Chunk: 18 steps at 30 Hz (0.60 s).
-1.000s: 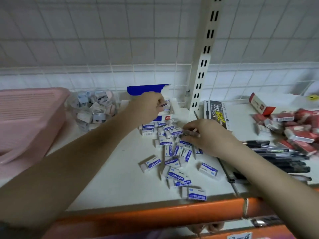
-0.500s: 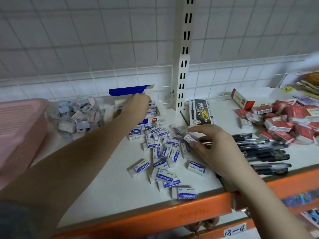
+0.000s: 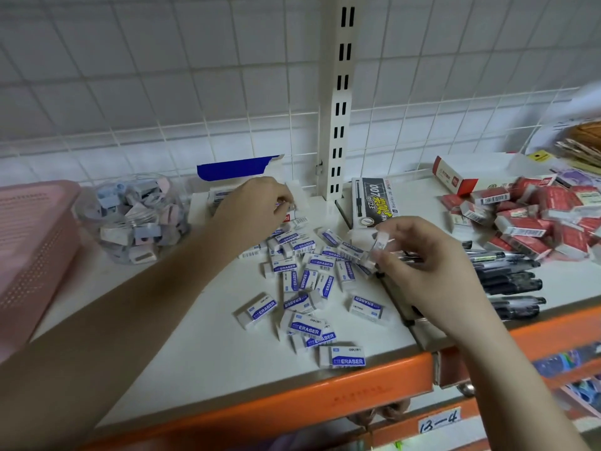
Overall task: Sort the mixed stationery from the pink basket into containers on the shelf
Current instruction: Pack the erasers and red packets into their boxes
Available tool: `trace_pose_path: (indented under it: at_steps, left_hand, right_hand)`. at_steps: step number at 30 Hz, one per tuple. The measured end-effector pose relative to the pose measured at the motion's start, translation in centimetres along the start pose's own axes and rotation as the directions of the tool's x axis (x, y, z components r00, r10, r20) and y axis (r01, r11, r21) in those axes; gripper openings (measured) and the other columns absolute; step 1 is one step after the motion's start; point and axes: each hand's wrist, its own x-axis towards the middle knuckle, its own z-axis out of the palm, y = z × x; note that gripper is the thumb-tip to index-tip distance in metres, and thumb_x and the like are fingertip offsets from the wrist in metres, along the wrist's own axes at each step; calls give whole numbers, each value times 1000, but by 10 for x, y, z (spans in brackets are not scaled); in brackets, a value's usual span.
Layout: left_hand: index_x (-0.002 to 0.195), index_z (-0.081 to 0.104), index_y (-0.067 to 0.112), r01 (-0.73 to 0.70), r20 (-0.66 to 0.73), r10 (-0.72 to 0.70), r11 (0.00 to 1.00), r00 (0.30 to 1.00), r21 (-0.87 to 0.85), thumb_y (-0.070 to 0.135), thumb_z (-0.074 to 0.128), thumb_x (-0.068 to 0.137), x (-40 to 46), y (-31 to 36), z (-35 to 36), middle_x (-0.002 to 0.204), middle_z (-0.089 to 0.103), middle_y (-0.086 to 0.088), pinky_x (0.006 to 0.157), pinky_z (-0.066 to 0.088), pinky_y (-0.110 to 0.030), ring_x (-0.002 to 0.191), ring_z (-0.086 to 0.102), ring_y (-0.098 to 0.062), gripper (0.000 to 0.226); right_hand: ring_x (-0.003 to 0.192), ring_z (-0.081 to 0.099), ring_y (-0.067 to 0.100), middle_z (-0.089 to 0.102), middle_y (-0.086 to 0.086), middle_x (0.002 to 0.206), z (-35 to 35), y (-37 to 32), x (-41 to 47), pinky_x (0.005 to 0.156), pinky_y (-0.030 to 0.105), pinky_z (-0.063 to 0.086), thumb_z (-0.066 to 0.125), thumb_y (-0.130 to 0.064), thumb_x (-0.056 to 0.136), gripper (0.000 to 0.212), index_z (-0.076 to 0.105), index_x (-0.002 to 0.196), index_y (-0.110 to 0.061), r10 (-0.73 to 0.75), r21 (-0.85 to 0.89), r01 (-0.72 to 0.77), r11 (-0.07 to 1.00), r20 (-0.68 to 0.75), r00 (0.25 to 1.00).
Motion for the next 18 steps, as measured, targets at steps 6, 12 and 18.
trace_pose_path:
  at_steps: [6, 12, 18]
  left_hand:
    - [96, 68, 17, 110, 154, -121, 991, 981, 83, 19, 52, 92, -32, -7, -2, 87, 68, 1, 71, 54, -33, 76, 62, -15, 17]
    - [115, 64, 13, 102, 207, -128, 986, 970, 131, 32, 50, 96, -45, -16, 4, 106, 62, -6, 74, 46, -33, 94, 57, -21, 31]
    - [130, 54, 16, 159, 262, -184, 981, 947, 115, 32, 60, 91, -49, -15, -2, 127, 53, -5, 93, 43, -37, 115, 50, -22, 43]
  right_hand:
    - [57, 53, -1, 59, -6, 81, 3, -11, 9, 55, 9, 41, 66, 1, 83, 37, 64, 103, -30, 18, 140, -37, 989, 132, 991]
    - [43, 44, 3, 58, 4, 60, 14, -24, 21, 44, 9, 33, 66, -7, 85, 21, 69, 90, -26, -10, 111, -11, 994, 185, 983]
    - [59, 49, 23, 66, 28, 85, 22, -34, 38, 46, 11, 34, 65, -11, 87, 20, 68, 84, -31, -48, 84, 36, 996, 146, 988]
